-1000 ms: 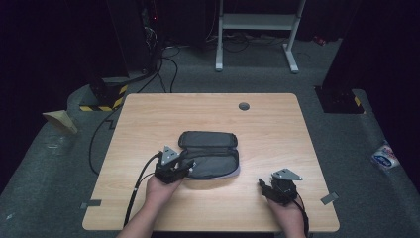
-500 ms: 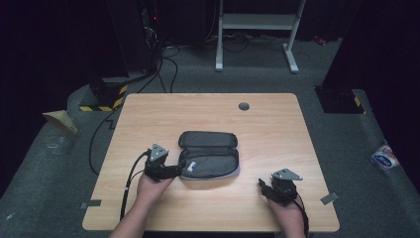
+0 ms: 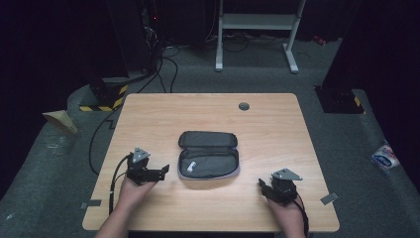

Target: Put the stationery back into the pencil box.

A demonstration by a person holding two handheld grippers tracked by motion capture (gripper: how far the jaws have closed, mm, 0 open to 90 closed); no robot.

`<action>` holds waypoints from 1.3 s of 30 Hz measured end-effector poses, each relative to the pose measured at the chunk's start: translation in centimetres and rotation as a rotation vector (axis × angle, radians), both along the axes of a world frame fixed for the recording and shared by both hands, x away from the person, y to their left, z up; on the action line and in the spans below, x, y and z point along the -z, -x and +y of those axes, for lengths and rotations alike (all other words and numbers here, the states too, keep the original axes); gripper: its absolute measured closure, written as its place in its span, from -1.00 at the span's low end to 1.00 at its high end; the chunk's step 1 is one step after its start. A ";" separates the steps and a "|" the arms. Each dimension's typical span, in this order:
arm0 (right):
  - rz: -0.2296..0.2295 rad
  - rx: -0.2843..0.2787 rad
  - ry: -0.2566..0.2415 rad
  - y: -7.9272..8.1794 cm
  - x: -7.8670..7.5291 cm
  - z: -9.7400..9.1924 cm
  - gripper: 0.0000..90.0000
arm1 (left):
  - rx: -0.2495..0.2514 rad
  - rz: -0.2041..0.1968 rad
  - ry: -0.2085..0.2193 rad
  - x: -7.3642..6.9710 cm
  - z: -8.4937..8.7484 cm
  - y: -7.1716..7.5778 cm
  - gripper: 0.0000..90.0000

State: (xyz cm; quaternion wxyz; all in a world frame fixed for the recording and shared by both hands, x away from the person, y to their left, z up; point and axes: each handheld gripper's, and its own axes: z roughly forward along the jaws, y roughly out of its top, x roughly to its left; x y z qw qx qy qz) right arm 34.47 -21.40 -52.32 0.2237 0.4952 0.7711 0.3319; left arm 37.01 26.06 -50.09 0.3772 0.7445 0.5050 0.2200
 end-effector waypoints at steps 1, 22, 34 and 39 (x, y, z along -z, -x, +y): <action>0.000 0.001 0.000 0.0 0.0 0.0 -0.08 | -0.009 0.006 -0.005 0.2 0.4 0.1 -1.00; 0.000 0.002 0.000 0.0 0.0 0.0 -0.08 | -0.060 0.107 -0.103 2.8 6.8 3.5 -0.99; 0.000 0.018 -0.002 -0.3 0.0 0.0 -0.07 | -0.089 0.079 -0.092 3.0 6.6 4.6 -0.92; -0.001 0.023 -0.002 -0.3 0.0 0.0 -0.08 | -0.073 0.077 -0.093 3.0 6.7 4.5 -0.92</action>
